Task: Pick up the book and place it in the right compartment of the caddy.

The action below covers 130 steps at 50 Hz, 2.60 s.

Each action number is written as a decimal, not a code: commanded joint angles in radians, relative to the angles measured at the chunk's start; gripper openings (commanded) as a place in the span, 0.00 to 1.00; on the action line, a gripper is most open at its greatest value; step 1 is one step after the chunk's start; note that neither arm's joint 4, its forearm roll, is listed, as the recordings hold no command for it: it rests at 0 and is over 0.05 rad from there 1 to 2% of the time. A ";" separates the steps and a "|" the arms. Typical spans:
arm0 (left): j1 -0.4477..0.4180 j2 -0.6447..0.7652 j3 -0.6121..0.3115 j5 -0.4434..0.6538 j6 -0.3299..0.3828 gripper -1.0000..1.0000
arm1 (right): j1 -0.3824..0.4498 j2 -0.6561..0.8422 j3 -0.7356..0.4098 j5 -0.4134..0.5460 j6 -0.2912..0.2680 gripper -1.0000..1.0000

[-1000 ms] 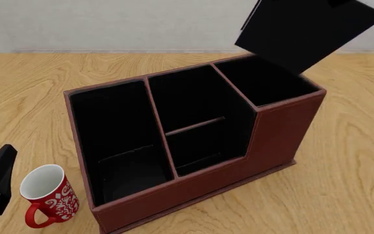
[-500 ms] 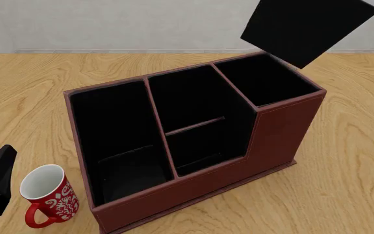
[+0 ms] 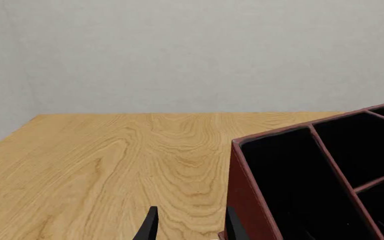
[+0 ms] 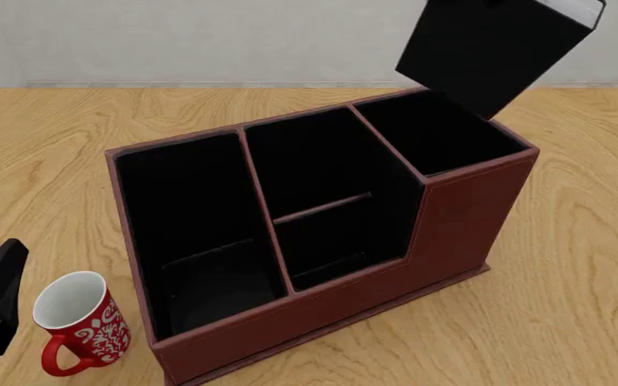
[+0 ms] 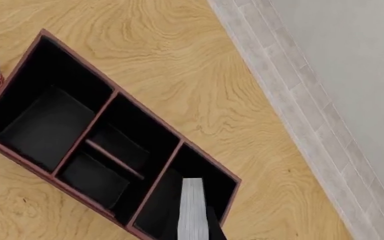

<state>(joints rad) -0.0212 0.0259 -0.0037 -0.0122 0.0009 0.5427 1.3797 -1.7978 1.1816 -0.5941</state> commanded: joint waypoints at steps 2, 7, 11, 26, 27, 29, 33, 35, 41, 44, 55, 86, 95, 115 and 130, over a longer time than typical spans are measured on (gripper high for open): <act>0.000 0.002 0.000 -0.002 0.000 1.00 | -0.037 0.006 0.061 -0.050 0.027 0.00; 0.000 0.007 0.000 -0.005 0.000 1.00 | -0.034 0.007 0.073 -0.066 0.056 0.00; 0.000 0.006 0.001 -0.006 0.000 1.00 | -0.033 0.003 0.095 -0.081 0.065 0.00; 0.000 0.005 0.002 -0.005 0.000 1.00 | -0.024 -0.005 0.161 -0.138 0.098 0.00; 0.000 0.006 0.002 -0.005 0.000 1.00 | -0.024 -0.006 0.171 -0.143 0.100 0.00; 0.000 0.005 0.002 -0.005 0.000 1.00 | -0.025 -0.007 0.179 -0.150 0.101 0.00; 0.000 0.005 0.002 -0.005 0.000 1.00 | -0.030 -0.006 0.200 -0.164 0.102 0.00; 0.000 0.005 0.002 -0.005 0.000 1.00 | -0.028 -0.007 0.205 -0.167 0.107 0.00; 0.000 0.004 0.002 -0.004 0.000 1.00 | -0.033 -0.004 0.220 -0.185 0.112 0.00; 0.000 0.005 0.002 -0.005 0.000 1.00 | -0.039 -0.001 0.226 -0.192 0.109 0.00; 0.000 0.005 0.002 -0.005 0.000 1.00 | -0.051 0.012 0.244 -0.218 0.110 0.00; 0.000 0.004 0.002 -0.004 0.000 1.00 | -0.079 0.051 0.302 -0.297 0.128 0.00; 0.000 0.005 0.002 -0.005 0.000 1.00 | -0.096 0.061 0.323 -0.320 0.128 0.00; 0.000 0.004 0.002 -0.004 0.000 1.00 | -0.115 0.083 0.343 -0.360 0.128 1.00; 0.000 0.004 0.002 -0.004 0.000 1.00 | -0.125 0.074 0.335 -0.360 0.120 1.00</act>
<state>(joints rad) -0.0211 0.0306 -0.0019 -0.0169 0.0009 0.4230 1.4585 -1.4598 0.8247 -0.4748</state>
